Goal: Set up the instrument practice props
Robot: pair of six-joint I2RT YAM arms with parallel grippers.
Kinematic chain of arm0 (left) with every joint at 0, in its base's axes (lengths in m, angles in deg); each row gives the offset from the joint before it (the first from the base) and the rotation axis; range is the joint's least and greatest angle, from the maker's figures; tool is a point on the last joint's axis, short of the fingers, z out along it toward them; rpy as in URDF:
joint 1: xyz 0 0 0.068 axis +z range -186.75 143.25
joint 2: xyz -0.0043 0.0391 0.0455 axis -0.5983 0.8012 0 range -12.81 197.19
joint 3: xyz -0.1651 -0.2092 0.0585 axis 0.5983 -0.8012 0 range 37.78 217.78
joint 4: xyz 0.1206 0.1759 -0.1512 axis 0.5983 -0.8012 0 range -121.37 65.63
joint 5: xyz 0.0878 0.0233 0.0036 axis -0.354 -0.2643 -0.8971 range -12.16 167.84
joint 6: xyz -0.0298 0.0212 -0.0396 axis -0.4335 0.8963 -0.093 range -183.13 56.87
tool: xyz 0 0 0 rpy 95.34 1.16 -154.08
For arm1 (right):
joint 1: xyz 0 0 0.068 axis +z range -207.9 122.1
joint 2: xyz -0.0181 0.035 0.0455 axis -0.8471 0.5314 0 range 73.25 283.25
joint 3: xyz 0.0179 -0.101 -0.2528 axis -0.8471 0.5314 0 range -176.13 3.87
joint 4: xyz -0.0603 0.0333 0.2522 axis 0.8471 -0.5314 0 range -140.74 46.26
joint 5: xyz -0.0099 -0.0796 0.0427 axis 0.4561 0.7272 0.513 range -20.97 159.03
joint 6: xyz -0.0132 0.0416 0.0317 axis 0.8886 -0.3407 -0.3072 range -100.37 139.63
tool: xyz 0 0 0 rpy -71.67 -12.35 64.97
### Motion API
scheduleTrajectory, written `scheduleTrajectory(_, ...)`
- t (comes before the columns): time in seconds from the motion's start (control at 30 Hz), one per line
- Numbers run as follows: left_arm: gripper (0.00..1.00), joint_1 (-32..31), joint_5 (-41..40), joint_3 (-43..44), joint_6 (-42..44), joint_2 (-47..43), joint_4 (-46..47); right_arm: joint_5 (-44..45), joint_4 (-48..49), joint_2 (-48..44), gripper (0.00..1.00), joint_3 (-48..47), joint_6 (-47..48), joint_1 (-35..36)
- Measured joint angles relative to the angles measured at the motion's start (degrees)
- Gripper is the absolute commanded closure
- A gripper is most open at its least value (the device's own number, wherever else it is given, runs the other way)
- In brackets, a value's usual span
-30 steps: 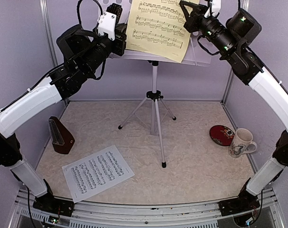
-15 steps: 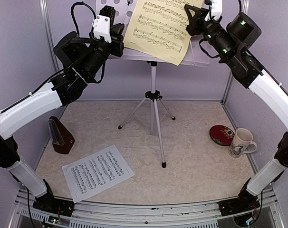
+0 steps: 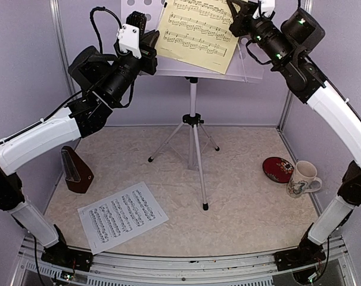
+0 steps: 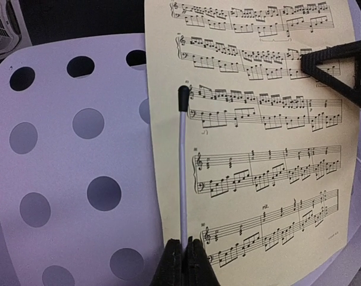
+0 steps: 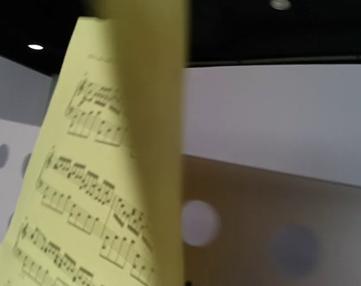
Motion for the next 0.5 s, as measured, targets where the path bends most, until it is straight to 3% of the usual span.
scheduleTrajectory(0.5,1.00,0.0,2.4,0.0,1.6,0.0,-0.3,-12.2,-5.0,11.1,1.00,-13.5,1.1,-0.1)
